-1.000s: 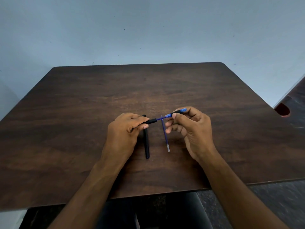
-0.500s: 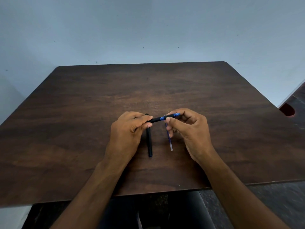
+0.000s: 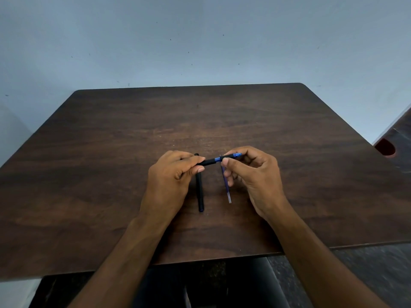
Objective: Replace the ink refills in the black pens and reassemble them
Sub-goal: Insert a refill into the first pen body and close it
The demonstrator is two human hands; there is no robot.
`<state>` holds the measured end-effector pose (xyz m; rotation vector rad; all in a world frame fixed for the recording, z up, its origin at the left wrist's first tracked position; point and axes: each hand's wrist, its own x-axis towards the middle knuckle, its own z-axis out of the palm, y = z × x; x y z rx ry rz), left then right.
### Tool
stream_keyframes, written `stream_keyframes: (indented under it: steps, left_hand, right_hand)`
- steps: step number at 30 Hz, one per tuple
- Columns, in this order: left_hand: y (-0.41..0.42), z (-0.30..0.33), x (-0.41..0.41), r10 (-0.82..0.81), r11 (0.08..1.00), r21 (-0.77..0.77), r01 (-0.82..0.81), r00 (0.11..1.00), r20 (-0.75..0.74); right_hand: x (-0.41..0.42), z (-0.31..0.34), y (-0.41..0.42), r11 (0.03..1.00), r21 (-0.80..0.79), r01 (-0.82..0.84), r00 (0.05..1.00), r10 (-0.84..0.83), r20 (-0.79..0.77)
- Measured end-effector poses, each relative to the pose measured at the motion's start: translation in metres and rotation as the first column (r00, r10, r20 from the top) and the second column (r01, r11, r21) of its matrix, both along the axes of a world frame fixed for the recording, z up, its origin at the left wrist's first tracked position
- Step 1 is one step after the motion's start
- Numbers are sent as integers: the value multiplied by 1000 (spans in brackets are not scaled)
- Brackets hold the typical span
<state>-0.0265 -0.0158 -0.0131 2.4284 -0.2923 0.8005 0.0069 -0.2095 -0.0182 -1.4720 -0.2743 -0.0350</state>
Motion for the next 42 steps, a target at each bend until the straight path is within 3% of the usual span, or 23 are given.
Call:
stream_keyframes:
  steps: [21, 27, 42]
  left_hand:
    - [0, -1, 0, -3, 1000, -5, 3, 999, 45]
    - [4, -3, 1, 21, 1000, 6, -21, 1000, 23]
    - [4, -4, -2, 18, 999, 26, -19, 999, 42]
  right_hand:
    - [0, 1, 4, 982, -174, 78, 997, -74, 32]
    - [0, 0, -6, 997, 57, 51, 998, -53, 26]
    - [-4, -1, -2, 965, -195, 175, 984, -164, 70]
